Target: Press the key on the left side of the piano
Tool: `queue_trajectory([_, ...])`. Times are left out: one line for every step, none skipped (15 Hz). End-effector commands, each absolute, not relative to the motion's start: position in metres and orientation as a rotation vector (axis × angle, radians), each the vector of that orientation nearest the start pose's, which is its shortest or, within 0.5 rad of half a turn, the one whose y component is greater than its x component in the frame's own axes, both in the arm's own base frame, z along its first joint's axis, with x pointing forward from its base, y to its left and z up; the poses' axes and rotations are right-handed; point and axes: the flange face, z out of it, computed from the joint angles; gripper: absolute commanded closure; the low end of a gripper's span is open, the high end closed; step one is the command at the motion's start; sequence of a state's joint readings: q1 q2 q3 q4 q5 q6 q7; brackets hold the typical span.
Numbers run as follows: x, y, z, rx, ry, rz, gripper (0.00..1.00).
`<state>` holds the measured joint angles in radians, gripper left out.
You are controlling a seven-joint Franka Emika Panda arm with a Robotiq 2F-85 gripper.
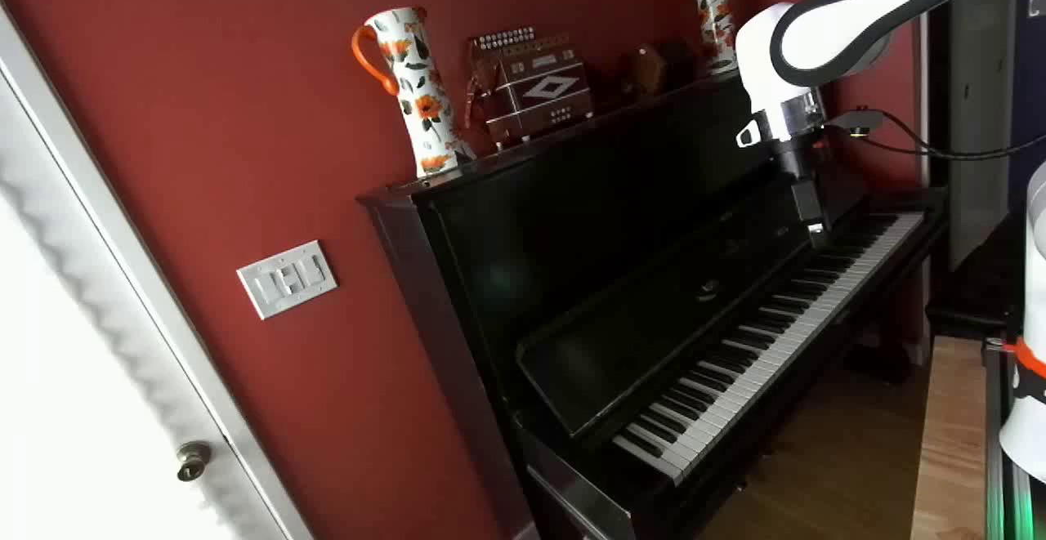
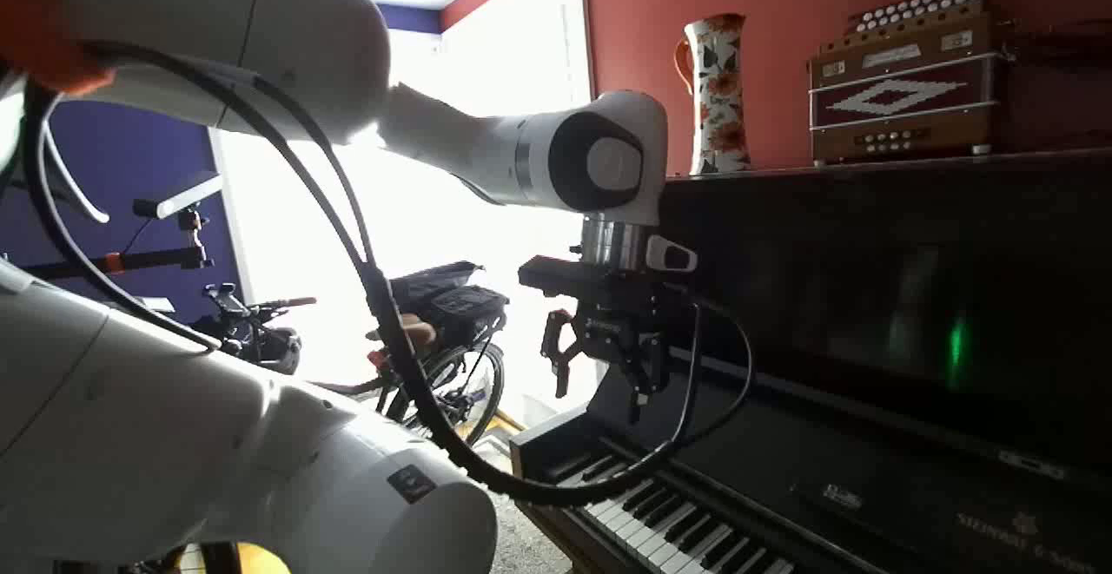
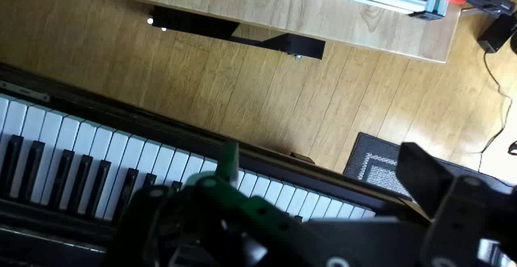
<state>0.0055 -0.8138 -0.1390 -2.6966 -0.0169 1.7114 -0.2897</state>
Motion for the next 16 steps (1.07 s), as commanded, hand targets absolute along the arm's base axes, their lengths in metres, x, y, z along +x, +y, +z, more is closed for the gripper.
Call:
queue_trajectory([0.285, -0.039, 0.448, -3.000, -0.319, 0.238, 0.00])
queue_trajectory([0.285, -0.039, 0.448, -3.000, -0.319, 0.238, 0.00])
queue_trajectory([0.285, -0.039, 0.448, -3.000, -0.319, 0.238, 0.00])
queue_trajectory([0.285, -0.039, 0.448, -3.000, -0.319, 0.238, 0.00])
queue_trajectory([0.285, -0.039, 0.448, -3.000, -0.319, 0.238, 0.00])
queue_trajectory([0.285, -0.039, 0.448, -3.000, -0.319, 0.238, 0.00])
queue_trajectory([0.285, -0.039, 0.448, -3.000, -0.319, 0.238, 0.00])
queue_trajectory([0.291, -0.036, 0.442, -3.007, -0.326, 0.246, 0.00])
queue_trajectory([0.297, -0.033, 0.439, -3.001, -0.328, 0.225, 0.00])
queue_trajectory([0.308, -0.029, 0.434, -3.000, -0.306, 0.167, 0.00])
queue_trajectory([0.316, -0.026, 0.431, -3.012, -0.287, 0.111, 0.00])
queue_trajectory([0.328, -0.022, 0.426, -3.030, -0.270, 0.024, 0.00])
queue_trajectory([0.337, -0.019, 0.421, -3.028, -0.250, -0.013, 0.00])
queue_trajectory([0.346, -0.017, 0.412, -3.044, -0.235, -0.030, 0.00])
queue_trajectory([0.353, -0.014, 0.405, -3.049, -0.226, -0.043, 0.00])
queue_trajectory([0.359, -0.012, 0.395, -3.057, -0.220, -0.041, 0.00])
